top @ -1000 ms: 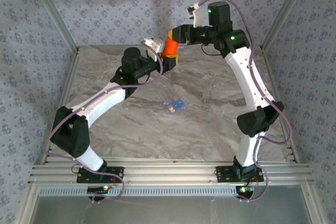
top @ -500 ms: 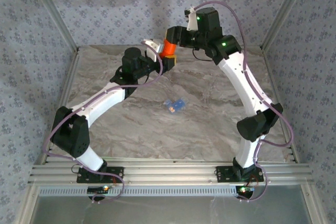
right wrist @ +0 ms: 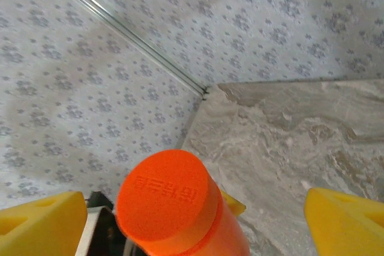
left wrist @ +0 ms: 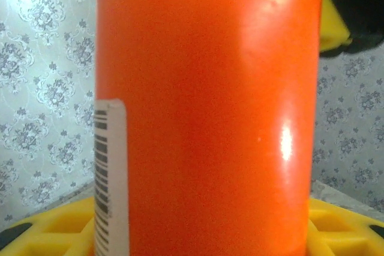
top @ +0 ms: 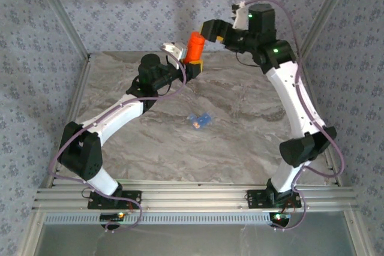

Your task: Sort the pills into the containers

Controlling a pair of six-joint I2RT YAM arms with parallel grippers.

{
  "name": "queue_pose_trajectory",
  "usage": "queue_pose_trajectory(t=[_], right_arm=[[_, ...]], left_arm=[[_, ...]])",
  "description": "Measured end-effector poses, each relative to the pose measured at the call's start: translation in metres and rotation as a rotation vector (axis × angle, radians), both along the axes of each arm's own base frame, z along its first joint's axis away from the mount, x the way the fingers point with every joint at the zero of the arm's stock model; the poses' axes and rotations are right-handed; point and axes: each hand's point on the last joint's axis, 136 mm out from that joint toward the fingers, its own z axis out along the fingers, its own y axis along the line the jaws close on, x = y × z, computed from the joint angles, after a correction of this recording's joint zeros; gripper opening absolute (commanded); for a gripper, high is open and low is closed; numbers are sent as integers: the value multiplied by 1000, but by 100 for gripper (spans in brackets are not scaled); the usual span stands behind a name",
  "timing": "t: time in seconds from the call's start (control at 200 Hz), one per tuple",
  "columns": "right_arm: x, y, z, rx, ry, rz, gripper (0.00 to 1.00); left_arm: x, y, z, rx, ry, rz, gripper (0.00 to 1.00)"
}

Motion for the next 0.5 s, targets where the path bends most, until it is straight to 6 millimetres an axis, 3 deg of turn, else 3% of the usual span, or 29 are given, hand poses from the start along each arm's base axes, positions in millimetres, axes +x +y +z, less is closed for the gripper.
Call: queue_pose_trajectory(t=[0.2, 0.5], right_arm=[[-5, -20, 26, 43, -85, 36, 93], [2, -2, 4, 1, -123, 212, 88]], left_arm=[[-1, -4, 5, -8, -12, -29, 0], [-3, -10, 3, -28, 26, -100, 0]])
